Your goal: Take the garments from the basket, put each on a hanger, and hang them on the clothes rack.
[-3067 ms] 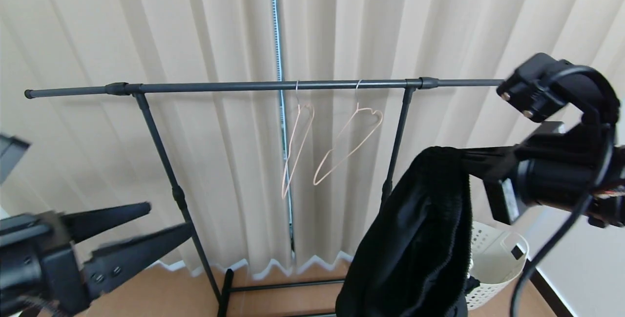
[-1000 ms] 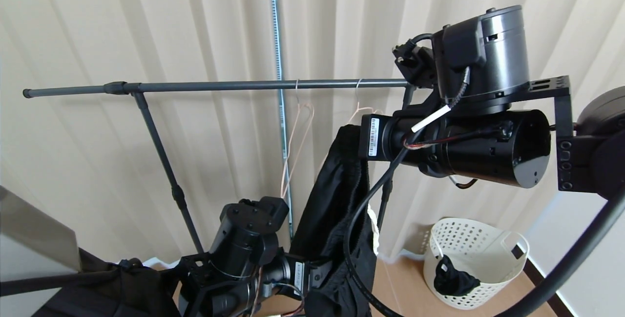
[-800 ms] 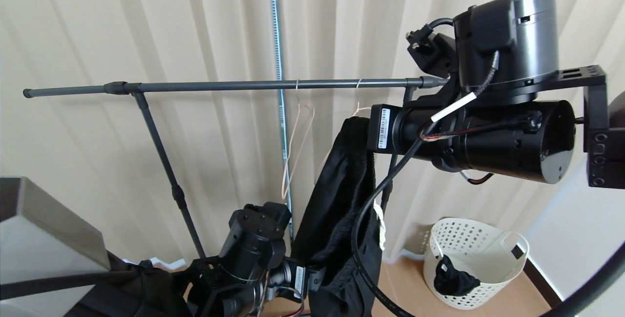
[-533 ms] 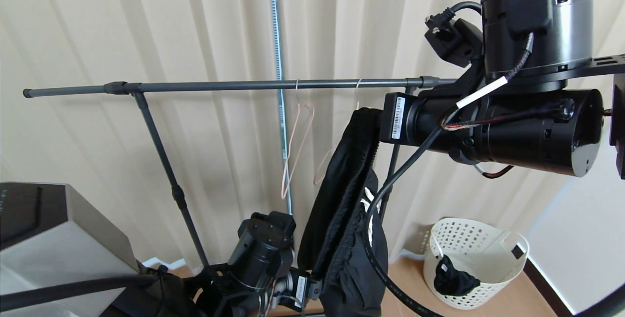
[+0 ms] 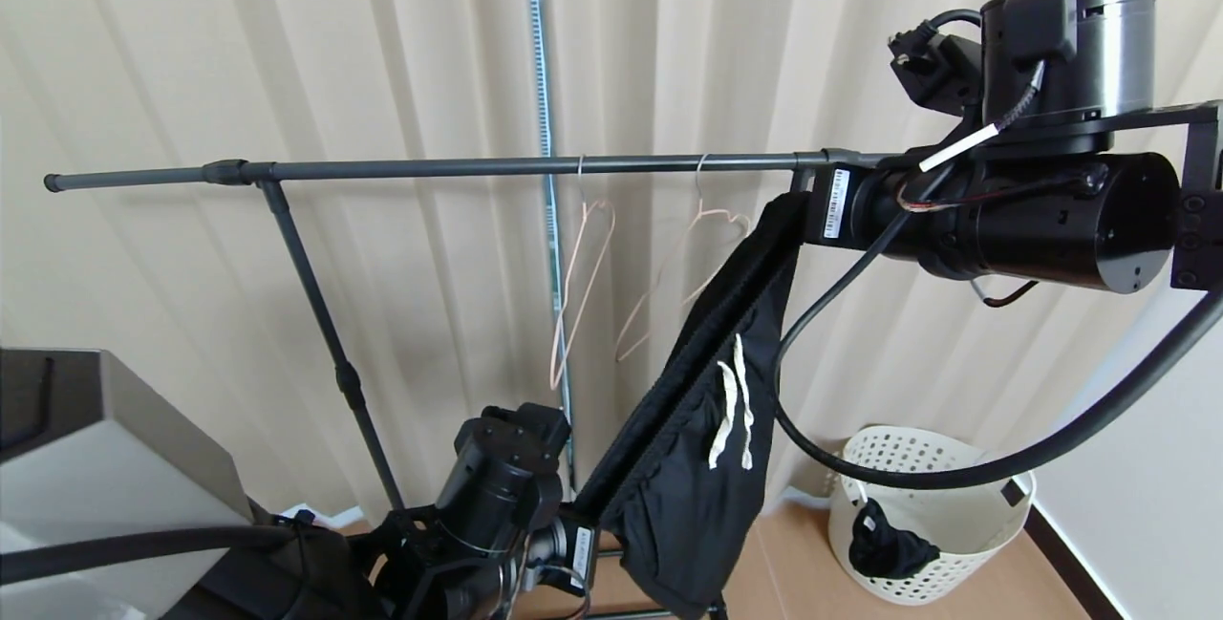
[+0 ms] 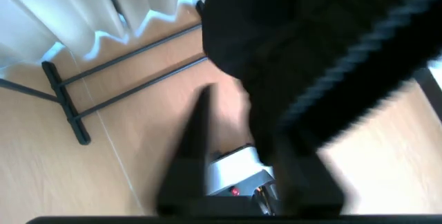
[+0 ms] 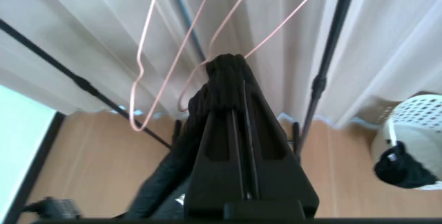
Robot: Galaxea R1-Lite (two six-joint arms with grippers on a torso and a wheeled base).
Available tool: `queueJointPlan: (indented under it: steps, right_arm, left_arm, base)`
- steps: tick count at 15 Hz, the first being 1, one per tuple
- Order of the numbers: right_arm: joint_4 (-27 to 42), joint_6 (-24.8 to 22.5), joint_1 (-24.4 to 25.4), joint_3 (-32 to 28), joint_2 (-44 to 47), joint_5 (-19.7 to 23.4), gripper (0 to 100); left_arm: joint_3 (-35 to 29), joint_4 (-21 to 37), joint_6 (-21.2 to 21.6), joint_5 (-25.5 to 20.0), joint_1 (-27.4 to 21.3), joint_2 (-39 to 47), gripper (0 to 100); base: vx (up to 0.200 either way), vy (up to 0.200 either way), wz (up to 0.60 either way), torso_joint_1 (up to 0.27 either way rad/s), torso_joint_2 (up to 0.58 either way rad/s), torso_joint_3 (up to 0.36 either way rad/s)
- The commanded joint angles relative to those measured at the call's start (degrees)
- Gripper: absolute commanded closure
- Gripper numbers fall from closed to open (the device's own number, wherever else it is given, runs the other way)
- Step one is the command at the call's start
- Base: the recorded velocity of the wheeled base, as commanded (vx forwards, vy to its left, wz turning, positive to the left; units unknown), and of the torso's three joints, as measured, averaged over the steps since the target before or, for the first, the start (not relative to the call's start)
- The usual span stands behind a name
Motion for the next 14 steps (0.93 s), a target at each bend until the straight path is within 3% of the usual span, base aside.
queueJointPlan:
  steps: [1, 5, 8, 10, 12, 14]
  right_arm:
    - [-0.2, -1.9, -2.4, 0.7, 0.0, -0.6, 100]
    - [-0.2, -7.7, -2.7, 4.5, -0.4, -6.0, 100]
    - [0.1, -15.9, -1.7, 11.5, -2.3, -13.8, 100]
    - [1.5, -18.6, -0.1, 14.0, -4.0, -15.1, 100]
    - [7.4, -20.2, 1.5, 14.3, -7.1, -14.9, 100]
    - [16.5, -20.5, 6.8, 13.5, -9.9, -12.2, 100]
  left_arm:
    - [0.1, 0.1, 0.4, 0.1, 1.9, -4.2, 100]
    - [-0.4, 0.6, 2.1, 0.0, 6.3, -8.6, 100]
    - [-3.9, 4.2, 4.9, 0.0, 9.2, -11.6, 100]
    - [-10.3, 14.6, 5.9, -0.1, 11.3, -14.1, 100]
    - [-17.6, 24.6, 6.0, -0.4, 13.5, -14.3, 100]
    - [-26.7, 36.0, 6.2, -0.8, 14.9, -14.1, 100]
  base:
    - [0.0, 0.0, 0.0, 0.0, 0.0, 0.0]
    - [0.0, 0.0, 0.0, 0.0, 0.0, 0.0]
    - [0.0, 0.0, 0.0, 0.0, 0.0, 0.0]
    - [0.0, 0.0, 0.0, 0.0, 0.0, 0.0]
    - [0.0, 0.0, 0.0, 0.0, 0.0, 0.0]
    - [0.0, 0.0, 0.0, 0.0, 0.0, 0.0]
